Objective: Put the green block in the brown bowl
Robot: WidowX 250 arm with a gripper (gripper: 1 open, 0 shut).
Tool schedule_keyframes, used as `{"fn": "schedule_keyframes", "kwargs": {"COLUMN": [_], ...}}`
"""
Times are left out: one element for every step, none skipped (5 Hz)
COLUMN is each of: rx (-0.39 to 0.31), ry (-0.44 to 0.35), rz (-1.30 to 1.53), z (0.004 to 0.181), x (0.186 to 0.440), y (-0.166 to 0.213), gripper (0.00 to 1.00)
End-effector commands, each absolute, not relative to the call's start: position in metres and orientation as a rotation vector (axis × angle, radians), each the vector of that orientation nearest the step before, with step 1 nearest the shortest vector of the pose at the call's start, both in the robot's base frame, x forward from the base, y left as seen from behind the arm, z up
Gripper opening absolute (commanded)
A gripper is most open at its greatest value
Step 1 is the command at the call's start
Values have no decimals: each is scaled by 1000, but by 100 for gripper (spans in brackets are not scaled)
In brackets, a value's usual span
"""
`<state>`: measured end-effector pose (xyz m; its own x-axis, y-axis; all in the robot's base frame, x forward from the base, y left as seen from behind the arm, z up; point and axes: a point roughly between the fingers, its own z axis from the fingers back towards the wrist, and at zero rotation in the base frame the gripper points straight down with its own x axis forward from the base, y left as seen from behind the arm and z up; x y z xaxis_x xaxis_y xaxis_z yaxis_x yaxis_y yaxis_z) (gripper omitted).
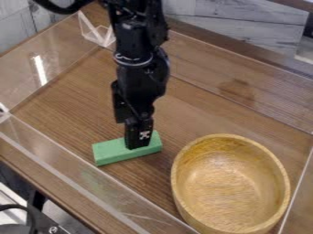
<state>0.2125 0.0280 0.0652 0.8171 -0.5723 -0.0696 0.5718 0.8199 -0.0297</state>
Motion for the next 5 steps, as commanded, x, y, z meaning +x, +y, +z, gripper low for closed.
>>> {"fn": "schedule_keyframes", "kwargs": {"rx": [8, 6, 2, -1, -3], "ry": [29, 23, 20, 15, 10], "rz": [-604, -606, -608, -608, -606], "z": [67, 61, 55, 49, 44], "x": [215, 214, 213, 213, 213], "y": [32, 34, 35, 36, 37], "gripper": [100, 100, 100, 100, 100]}}
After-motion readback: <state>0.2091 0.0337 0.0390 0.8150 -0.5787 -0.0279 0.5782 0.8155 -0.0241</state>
